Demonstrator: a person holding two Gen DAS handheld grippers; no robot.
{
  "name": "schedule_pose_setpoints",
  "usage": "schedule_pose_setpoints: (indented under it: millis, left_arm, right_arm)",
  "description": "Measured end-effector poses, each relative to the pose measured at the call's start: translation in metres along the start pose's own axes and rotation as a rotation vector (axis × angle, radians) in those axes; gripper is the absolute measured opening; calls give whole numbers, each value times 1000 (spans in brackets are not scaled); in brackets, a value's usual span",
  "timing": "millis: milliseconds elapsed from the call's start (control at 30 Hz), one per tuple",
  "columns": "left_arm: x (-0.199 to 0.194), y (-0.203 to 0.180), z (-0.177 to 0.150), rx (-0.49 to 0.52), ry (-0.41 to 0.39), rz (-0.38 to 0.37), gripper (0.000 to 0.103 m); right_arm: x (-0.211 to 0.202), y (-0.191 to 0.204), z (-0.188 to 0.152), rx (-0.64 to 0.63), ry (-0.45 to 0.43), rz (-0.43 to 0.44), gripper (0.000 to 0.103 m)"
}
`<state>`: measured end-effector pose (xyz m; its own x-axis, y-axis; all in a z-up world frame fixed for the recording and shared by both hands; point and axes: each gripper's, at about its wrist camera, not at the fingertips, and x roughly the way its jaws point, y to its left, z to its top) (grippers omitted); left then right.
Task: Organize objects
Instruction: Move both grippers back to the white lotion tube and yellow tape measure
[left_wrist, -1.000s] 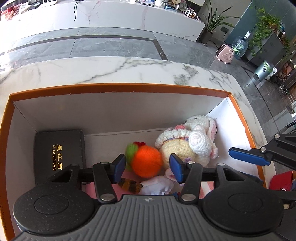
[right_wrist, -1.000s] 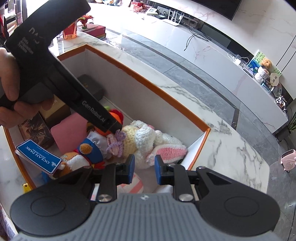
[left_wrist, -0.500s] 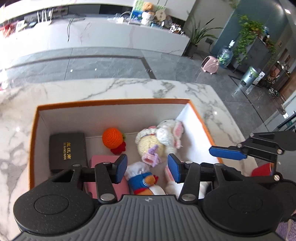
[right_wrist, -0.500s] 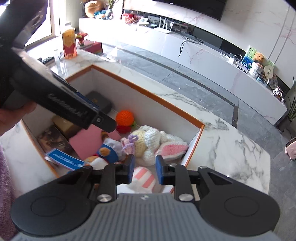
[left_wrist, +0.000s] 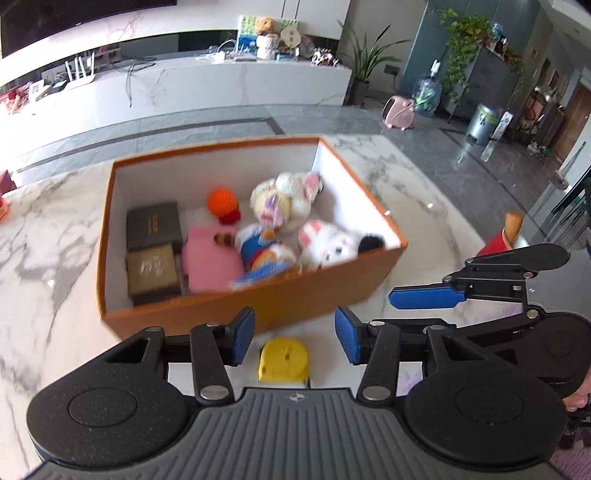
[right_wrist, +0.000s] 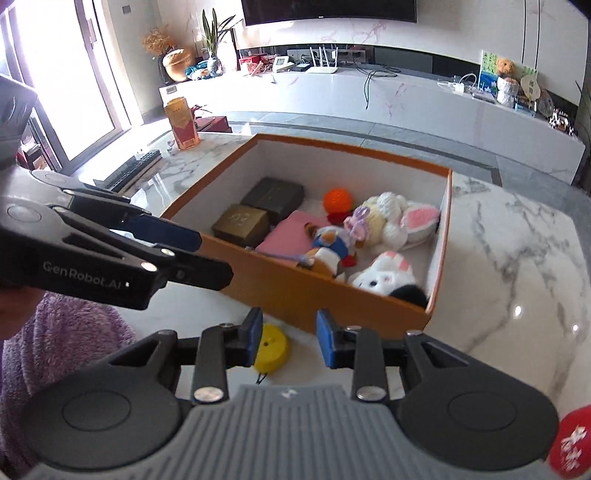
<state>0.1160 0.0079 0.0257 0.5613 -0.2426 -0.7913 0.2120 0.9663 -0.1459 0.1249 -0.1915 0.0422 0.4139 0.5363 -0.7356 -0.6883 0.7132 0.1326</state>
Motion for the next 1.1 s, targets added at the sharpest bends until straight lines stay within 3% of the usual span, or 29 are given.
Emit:
schedule_pose_setpoints:
  millis: [200, 433, 667, 900, 1100]
  left_arm:
    - [-4, -3, -43, -22, 45, 65, 57]
    - [-7, -4, -73, -39, 74, 125, 57]
    - [-3, -3, -94, -35, 109, 156, 57]
    - [-1, 6, -105, -52, 133, 160, 57]
    - [5, 10, -107, -58, 151, 151, 57]
  right_arm:
    - [5, 19, -45, 39, 44, -11, 34]
    - [6, 37, -71, 43, 73, -10, 38]
    - [23, 57, -89, 46, 191, 83, 37]
    - [56, 58, -102, 68, 343, 74, 30]
    - [76, 55, -105, 92, 376, 32, 24]
